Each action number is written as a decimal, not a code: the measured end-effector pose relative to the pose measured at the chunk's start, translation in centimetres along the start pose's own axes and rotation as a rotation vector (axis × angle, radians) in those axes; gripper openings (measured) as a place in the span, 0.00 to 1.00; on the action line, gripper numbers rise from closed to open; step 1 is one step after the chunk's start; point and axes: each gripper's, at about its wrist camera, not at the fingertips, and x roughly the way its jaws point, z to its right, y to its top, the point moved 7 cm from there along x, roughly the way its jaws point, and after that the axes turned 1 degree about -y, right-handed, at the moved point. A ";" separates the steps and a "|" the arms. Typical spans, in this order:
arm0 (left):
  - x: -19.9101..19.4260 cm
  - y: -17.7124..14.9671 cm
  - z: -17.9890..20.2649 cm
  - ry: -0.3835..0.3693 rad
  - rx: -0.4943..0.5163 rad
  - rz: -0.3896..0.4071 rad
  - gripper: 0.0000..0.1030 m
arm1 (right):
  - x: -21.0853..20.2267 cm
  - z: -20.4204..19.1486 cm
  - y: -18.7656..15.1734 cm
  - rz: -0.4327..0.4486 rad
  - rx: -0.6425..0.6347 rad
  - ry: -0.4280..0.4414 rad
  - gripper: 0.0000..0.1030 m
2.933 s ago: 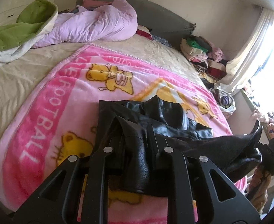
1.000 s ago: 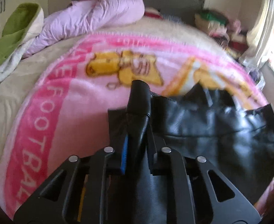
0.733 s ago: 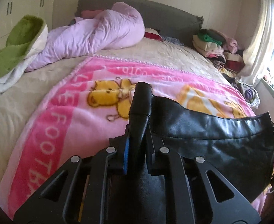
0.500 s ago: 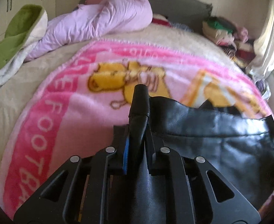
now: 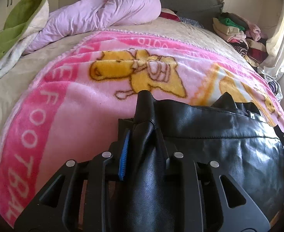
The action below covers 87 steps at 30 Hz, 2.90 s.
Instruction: Fold large clothes
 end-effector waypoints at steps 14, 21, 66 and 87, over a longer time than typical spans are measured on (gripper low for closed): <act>-1.9 0.8 -0.3 0.026 0.005 0.034 0.64 | -4.9 0.0 -1.5 0.040 0.059 0.040 0.79; -4.6 1.4 -0.1 0.015 0.008 0.069 0.91 | -9.9 -2.6 -3.1 0.103 0.031 0.135 0.90; -11.8 -6.5 -3.8 -0.015 -0.072 0.044 0.91 | -16.9 -2.5 -10.7 0.083 0.007 0.152 0.93; -7.5 -10.6 -2.9 -0.316 -0.291 -0.079 0.55 | -11.8 0.9 -13.5 -0.006 0.086 0.140 0.81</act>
